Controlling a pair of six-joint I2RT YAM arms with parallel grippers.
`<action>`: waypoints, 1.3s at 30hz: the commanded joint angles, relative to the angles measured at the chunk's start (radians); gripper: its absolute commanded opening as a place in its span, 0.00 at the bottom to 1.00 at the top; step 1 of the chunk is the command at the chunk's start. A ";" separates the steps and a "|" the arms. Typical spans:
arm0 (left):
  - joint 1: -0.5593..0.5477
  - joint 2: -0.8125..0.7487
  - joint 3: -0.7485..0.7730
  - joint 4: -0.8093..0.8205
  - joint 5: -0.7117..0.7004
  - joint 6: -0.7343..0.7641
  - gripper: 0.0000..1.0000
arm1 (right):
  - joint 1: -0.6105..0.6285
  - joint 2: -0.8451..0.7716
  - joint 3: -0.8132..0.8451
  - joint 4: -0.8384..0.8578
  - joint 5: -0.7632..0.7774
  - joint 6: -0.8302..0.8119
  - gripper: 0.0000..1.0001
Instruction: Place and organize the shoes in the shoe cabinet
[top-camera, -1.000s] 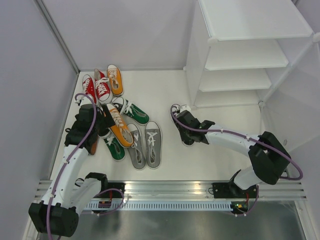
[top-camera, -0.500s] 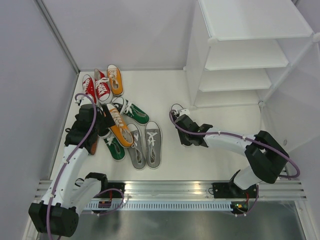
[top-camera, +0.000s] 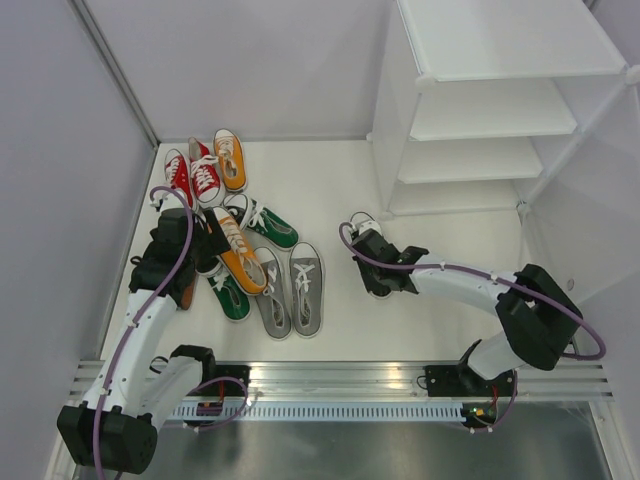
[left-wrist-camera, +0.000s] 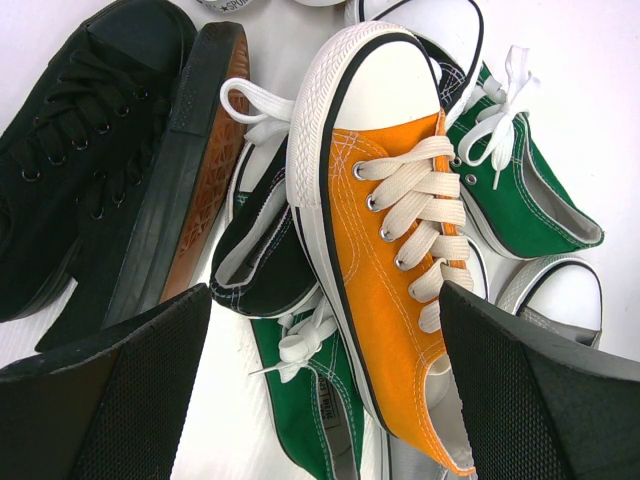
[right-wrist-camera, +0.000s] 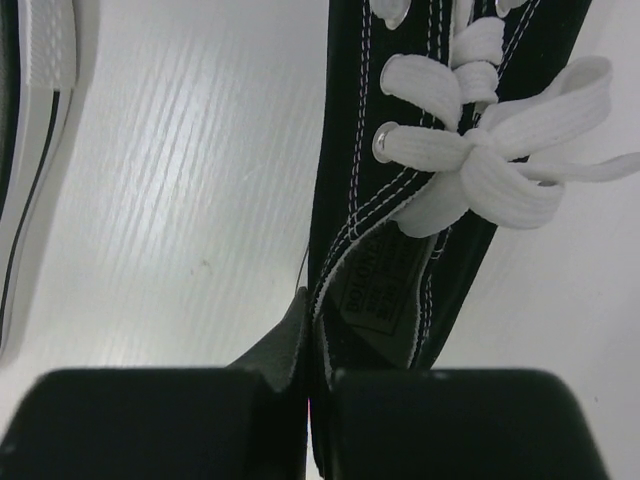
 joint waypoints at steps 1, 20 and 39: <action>0.006 -0.014 -0.002 0.028 -0.012 0.035 0.97 | 0.005 -0.120 0.044 -0.160 -0.014 -0.022 0.01; 0.006 -0.019 -0.004 0.027 -0.018 0.038 0.98 | 0.003 -0.409 0.531 -0.769 0.340 0.036 0.01; 0.006 -0.017 -0.002 0.028 -0.020 0.040 0.98 | -0.282 -0.207 0.956 -0.505 0.245 -0.508 0.01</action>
